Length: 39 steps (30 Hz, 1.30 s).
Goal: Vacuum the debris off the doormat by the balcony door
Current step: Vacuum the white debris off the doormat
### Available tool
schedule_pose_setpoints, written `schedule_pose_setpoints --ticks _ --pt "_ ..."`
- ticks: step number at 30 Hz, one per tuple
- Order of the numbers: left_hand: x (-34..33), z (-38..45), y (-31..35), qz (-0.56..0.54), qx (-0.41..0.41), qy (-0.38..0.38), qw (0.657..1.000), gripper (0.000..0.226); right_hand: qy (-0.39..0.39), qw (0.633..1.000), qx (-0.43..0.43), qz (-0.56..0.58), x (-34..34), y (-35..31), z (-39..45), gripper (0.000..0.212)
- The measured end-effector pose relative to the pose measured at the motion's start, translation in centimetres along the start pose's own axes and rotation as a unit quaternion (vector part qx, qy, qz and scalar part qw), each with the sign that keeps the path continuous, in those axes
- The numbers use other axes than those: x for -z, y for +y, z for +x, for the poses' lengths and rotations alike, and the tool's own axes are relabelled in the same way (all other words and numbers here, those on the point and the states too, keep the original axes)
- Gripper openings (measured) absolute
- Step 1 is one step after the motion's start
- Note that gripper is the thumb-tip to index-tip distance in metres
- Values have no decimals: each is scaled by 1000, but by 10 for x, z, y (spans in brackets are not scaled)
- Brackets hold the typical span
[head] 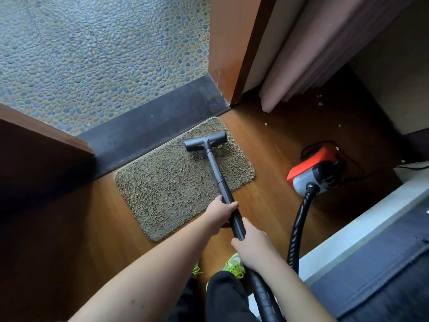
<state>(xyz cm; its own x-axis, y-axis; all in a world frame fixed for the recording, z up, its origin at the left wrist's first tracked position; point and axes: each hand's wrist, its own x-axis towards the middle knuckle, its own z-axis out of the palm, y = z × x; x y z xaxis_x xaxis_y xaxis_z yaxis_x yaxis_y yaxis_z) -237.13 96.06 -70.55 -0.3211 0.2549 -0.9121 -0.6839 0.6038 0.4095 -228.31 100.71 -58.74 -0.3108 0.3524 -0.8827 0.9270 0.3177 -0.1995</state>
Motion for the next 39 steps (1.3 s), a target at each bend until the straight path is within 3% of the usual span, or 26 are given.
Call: schedule_pose_setpoints --ticks 2,4,9,13,18,22,25,30,36,39 --pt "-8 -4 3 12 -1 -4 1000 30 2 1000 2 7 7 6 -1 38" --pt "-20 -4 5 34 2 0 999 19 2 1000 1 9 13 12 1 30" --pt "-54 2 11 78 1 31 997 36 1 1000 9 24 30 31 14 38" --pt "-82 -2 27 102 -1 59 993 44 -16 993 19 114 57 49 10 35" --pt "-108 -11 73 126 9 38 991 40 -43 969 61 236 107 72 -6 36" --pt "-132 -22 115 190 -3 28 981 14 -42 947 105 300 144 85 -11 45" --pt "-147 -27 138 249 -19 30 968 13 -32 928 119 350 159 86 -14 43" --pt "-158 -24 155 336 -53 39 940 30 -37 925 103 363 157 83 -11 53" --pt "-155 2 157 352 -53 32 934 47 -38 937 88 337 159 73 7 53" --pt "-157 11 164 334 -50 24 941 41 -53 943 69 322 169 68 22 57"
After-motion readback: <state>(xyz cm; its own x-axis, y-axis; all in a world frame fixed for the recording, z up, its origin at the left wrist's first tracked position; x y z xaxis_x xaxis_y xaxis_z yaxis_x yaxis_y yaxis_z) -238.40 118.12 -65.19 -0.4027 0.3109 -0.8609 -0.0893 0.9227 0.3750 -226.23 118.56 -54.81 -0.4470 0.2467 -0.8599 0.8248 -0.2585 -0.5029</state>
